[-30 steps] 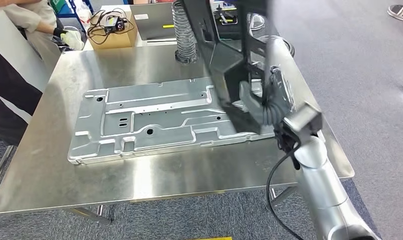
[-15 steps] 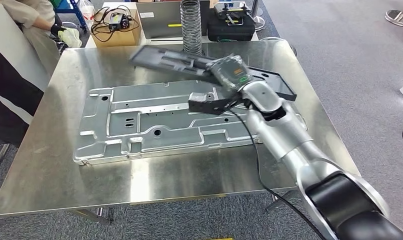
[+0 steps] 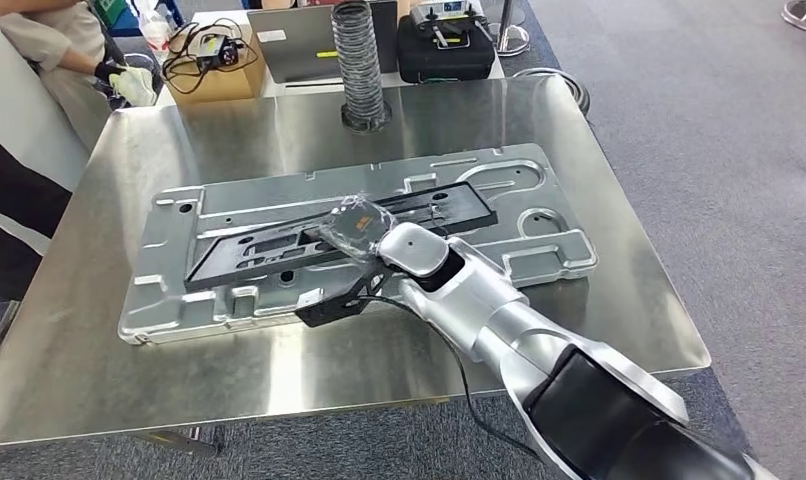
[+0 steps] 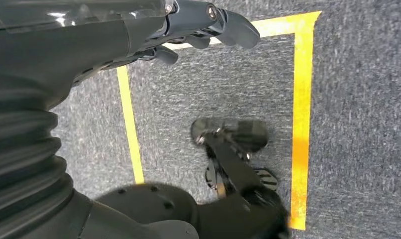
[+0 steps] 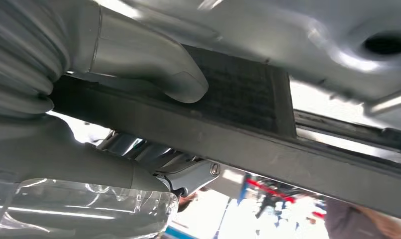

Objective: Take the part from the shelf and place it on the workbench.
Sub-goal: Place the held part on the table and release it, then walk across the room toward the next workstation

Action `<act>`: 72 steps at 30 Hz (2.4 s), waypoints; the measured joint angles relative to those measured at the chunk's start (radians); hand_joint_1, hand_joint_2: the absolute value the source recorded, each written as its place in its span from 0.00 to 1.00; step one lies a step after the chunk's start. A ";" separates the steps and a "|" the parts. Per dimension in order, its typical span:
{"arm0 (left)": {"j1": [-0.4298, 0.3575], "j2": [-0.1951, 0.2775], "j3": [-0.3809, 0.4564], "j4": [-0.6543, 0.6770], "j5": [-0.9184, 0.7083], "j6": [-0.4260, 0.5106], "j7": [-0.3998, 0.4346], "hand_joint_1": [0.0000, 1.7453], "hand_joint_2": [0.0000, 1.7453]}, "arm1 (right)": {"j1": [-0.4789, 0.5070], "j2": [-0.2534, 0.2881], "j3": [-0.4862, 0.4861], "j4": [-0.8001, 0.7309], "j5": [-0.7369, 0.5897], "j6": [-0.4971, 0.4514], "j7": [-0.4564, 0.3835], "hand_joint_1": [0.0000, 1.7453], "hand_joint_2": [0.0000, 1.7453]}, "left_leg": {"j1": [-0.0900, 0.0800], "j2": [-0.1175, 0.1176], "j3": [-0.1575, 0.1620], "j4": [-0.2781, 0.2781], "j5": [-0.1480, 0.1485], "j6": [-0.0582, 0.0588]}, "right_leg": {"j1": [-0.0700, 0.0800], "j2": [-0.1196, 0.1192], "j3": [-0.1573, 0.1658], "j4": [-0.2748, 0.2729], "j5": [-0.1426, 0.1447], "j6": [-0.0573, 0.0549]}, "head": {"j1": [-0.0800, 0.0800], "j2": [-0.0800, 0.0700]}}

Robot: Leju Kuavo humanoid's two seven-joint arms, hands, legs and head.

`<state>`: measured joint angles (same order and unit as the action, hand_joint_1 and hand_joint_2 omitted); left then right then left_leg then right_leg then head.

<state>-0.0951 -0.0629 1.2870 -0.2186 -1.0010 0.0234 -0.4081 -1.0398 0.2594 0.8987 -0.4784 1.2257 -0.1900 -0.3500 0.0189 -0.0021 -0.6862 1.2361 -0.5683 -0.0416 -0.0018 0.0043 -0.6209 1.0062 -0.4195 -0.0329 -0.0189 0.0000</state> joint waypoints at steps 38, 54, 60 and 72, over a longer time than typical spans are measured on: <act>0.004 -0.002 -0.001 0.000 0.051 -0.014 -0.114 0.00 0.00 | 0.387 -0.146 -0.458 -1.002 -1.199 0.064 -0.350 0.00 0.00 | -0.001 -0.001 0.100 -0.209 0.118 0.014 | 0.001 0.000 0.024 0.010 -0.023 0.027 | 0.005 0.000; 0.012 -0.013 0.036 0.000 0.094 0.006 -0.107 0.00 0.00 | 0.951 -0.373 -0.869 -1.497 -1.111 -0.263 -0.348 0.00 0.00 | -0.012 -0.001 0.073 -0.218 0.156 0.045 | 0.003 -0.002 0.087 -0.002 -0.068 0.046 | 0.012 0.000; 0.014 -0.008 0.036 0.000 0.121 0.005 -0.108 0.00 0.00 | 1.072 -0.374 -0.942 -1.513 -1.081 -0.282 -0.347 0.00 0.00 | -0.009 -0.001 0.023 -0.084 0.032 0.015 | -0.006 -0.007 0.048 -0.012 -0.020 0.017 | 0.007 0.000; 0.008 -0.002 0.036 -0.002 0.116 0.003 -0.115 0.00 0.00 | 1.196 -0.351 -1.096 -1.476 -1.067 -0.277 -0.346 0.00 0.00 | -0.017 -0.001 0.223 -0.248 0.037 0.057 | -0.005 -0.007 -0.052 0.001 0.073 0.059 | 0.013 0.000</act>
<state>-0.0874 -0.0650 1.3227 -0.2205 -0.8850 0.0263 -0.5234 0.1565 -0.0919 -0.1972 -1.9539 0.1591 -0.4670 -0.6964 0.0018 -0.0032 -0.4630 0.9885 -0.5311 0.0149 -0.0072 -0.0027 -0.6733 1.0073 -0.3464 0.0260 -0.0058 0.0000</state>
